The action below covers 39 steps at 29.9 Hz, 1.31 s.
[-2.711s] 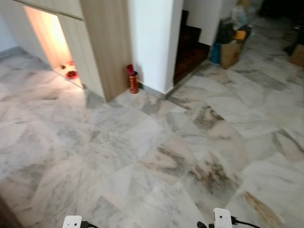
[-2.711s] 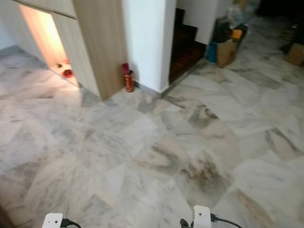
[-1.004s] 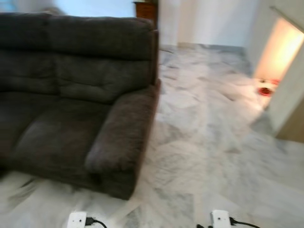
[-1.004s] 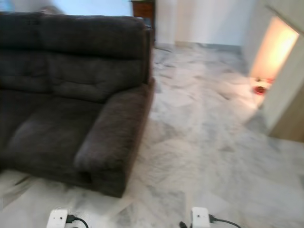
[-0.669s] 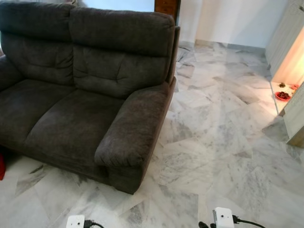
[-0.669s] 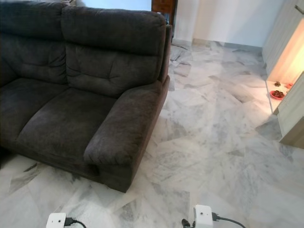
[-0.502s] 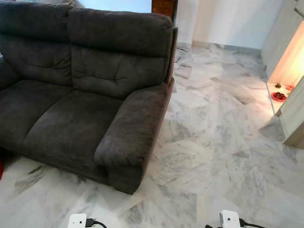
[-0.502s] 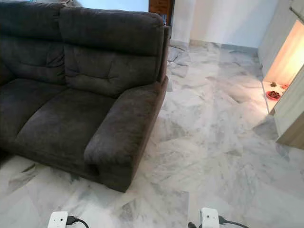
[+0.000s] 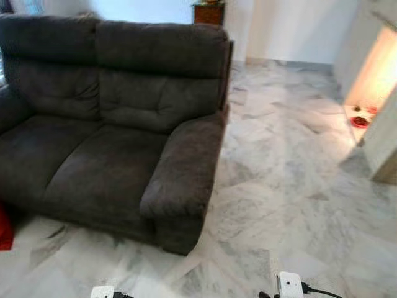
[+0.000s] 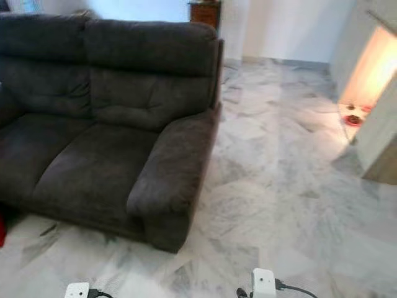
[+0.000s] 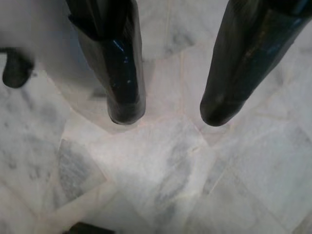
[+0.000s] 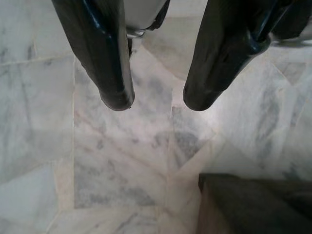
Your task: Move the pillow to the sofa from floor
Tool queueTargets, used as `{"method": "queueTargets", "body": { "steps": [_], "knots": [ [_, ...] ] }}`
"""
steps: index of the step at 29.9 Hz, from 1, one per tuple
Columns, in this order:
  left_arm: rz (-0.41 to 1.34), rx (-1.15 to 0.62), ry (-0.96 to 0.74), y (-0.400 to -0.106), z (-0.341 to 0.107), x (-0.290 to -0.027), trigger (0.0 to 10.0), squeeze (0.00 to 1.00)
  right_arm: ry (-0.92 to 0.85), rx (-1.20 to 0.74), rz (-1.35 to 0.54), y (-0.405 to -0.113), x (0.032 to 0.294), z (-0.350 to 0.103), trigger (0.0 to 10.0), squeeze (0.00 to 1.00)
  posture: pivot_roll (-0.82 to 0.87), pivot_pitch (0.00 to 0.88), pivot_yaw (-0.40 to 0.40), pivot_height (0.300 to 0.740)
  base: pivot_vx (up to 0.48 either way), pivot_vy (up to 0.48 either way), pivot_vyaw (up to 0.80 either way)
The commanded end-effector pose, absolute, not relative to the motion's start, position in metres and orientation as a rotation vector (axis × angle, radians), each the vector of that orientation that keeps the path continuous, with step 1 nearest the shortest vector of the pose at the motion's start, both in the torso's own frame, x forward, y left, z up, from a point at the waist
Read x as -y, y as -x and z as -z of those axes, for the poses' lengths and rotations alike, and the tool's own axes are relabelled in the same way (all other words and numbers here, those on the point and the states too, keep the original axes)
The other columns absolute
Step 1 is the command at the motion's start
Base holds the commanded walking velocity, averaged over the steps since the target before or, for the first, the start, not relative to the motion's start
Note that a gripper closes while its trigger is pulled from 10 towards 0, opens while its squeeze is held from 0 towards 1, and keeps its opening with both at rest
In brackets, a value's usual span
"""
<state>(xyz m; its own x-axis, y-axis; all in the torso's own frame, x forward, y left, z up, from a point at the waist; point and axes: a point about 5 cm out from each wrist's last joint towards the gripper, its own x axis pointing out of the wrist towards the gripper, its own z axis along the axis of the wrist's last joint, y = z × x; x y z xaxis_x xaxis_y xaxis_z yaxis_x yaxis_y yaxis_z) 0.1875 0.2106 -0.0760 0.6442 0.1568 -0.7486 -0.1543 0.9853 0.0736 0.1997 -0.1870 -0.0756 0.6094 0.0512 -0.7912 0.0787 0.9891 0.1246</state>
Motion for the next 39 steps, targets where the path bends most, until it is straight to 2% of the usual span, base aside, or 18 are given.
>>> {"method": "queueTargets", "body": {
  "steps": [1,11,16,25,39],
  "knots": [
    [-0.205,-0.886,-0.007,-0.177,0.080,-0.219,10.0,0.00,-0.157,-0.920,-0.009,-0.203,0.177,0.075,10.0,0.00,0.06,0.090,-0.001,0.740,0.000,0.480,0.00],
    [-0.212,-0.887,-0.003,-0.177,0.080,-0.220,10.0,0.00,-0.138,-0.908,0.032,-0.198,0.220,0.070,10.0,0.00,0.06,0.089,-0.002,0.740,0.000,0.480,0.00],
    [-0.213,-0.887,-0.001,-0.177,0.080,-0.220,10.0,0.00,-0.126,-0.916,0.045,-0.193,0.225,0.071,10.0,0.00,0.06,0.089,-0.003,0.740,0.000,0.480,0.00],
    [-0.214,-0.891,0.002,-0.177,0.080,-0.219,10.0,0.00,-0.133,-0.937,0.041,-0.185,0.210,0.079,10.0,0.00,0.06,0.089,-0.003,0.740,0.000,0.480,0.00],
    [-0.218,-0.905,0.003,-0.175,0.081,-0.220,10.0,0.00,-0.136,-0.925,0.009,-0.199,0.178,0.077,10.0,0.00,0.06,0.092,-0.002,0.740,0.000,0.480,0.00]
  ]
}}
